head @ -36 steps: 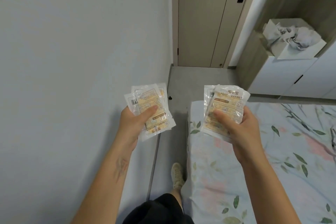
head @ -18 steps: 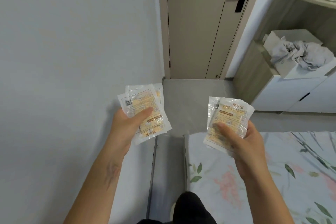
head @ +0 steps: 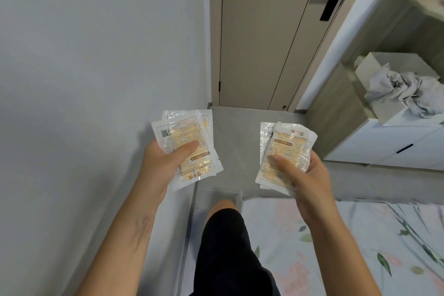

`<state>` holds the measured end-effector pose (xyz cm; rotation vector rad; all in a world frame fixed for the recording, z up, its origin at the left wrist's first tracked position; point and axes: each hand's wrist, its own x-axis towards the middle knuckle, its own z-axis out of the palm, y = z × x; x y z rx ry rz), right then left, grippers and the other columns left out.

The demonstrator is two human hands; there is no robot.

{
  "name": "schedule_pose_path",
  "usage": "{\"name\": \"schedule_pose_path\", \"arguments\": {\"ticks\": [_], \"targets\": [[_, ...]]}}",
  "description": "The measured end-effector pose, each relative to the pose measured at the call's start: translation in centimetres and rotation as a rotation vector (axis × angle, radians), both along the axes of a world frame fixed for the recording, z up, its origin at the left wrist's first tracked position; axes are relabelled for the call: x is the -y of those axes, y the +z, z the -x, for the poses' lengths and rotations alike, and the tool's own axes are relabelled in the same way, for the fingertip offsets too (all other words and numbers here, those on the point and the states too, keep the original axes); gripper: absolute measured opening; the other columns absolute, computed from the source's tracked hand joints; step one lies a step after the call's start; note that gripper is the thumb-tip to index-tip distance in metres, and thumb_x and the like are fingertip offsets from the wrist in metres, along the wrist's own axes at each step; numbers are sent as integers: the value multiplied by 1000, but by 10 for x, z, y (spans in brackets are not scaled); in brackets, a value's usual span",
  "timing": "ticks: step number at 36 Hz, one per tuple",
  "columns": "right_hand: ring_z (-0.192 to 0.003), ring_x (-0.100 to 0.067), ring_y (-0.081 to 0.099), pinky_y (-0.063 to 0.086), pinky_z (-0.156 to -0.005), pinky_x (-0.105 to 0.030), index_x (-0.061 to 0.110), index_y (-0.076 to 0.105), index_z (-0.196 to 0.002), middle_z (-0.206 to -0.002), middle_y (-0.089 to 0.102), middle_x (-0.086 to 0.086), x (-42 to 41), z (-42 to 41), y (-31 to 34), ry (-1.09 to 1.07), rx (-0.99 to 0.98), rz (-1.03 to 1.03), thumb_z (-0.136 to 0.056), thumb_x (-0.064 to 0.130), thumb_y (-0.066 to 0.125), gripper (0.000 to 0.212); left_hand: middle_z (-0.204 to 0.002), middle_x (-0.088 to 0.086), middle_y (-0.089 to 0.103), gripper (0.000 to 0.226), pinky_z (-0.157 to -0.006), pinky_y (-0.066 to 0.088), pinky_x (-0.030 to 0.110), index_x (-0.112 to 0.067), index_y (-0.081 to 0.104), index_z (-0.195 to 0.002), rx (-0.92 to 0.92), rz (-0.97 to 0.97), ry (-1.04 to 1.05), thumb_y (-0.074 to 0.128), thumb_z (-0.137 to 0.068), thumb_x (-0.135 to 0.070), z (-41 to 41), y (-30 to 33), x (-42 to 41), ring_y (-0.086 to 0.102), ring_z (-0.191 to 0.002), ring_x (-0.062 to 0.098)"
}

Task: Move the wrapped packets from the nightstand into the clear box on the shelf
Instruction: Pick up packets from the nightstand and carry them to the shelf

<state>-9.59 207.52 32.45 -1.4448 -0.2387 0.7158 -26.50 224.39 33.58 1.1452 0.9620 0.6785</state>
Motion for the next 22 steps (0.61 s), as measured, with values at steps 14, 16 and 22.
{"name": "schedule_pose_path", "arguments": {"ticks": [14, 16, 22], "targets": [[-84, -18, 72, 57, -67, -28, 10, 65, -107, -96, 75, -5, -192, -180, 0, -79, 16, -40, -79, 2, 71, 31, -90, -8, 76, 24, -64, 59, 26, -24, 69, -97, -51, 3, -118, 72, -81, -6, -200, -7, -190, 73, -83, 11], [-82, -18, 72, 58, -66, -28, 11, 66, -104, -93, 75, -4, -213, -209, 3, -108, 12, -41, -79, 0, 70, 28, -95, -5, 76, 26, -68, 59, 28, -22, 69, -102, -39, 25, -129, 71, -81, -7, -234, -6, -214, 73, -86, 14], [-82, -21, 72, 60, -69, -34, 11, 66, -101, -92, 75, -6, -259, -281, 6, -149, 14, 2, -77, 0, 71, 27, -97, 0, 76, 27, -68, 60, 30, -15, 69, -108, 0, 73, -209, 70, -82, -5, -328, -6, -255, 73, -88, 18]]}}
